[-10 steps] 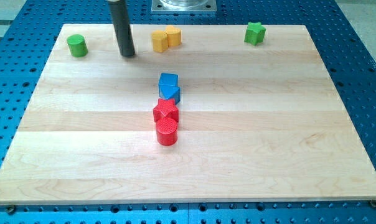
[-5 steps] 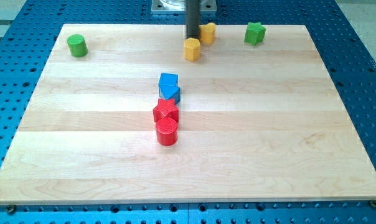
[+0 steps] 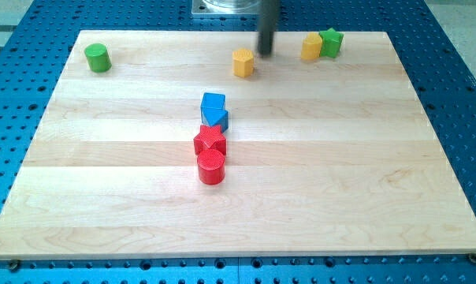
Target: Push the yellow blocks into the green star
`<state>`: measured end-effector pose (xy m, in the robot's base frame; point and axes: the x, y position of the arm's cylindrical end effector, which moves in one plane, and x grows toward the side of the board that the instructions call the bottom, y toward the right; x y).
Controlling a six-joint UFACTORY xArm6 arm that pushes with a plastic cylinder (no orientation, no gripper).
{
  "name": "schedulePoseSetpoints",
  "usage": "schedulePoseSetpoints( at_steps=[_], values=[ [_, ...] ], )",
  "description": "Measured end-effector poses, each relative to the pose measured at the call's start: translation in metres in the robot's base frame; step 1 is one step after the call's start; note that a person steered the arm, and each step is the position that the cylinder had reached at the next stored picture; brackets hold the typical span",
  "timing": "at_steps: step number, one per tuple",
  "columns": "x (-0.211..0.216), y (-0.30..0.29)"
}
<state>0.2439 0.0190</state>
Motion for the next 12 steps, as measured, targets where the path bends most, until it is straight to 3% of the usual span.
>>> schedulePoseSetpoints(
  at_steps=[1, 2, 4, 5, 6, 7, 9, 10, 11, 12],
  values=[
    [0.014, -0.057],
    [0.057, -0.070],
    [0.044, -0.046],
    [0.048, 0.030],
    [0.071, 0.040],
    [0.062, -0.022],
    [0.079, 0.088],
    [0.057, 0.110],
    [0.097, 0.102],
    [0.168, 0.051]
  ],
)
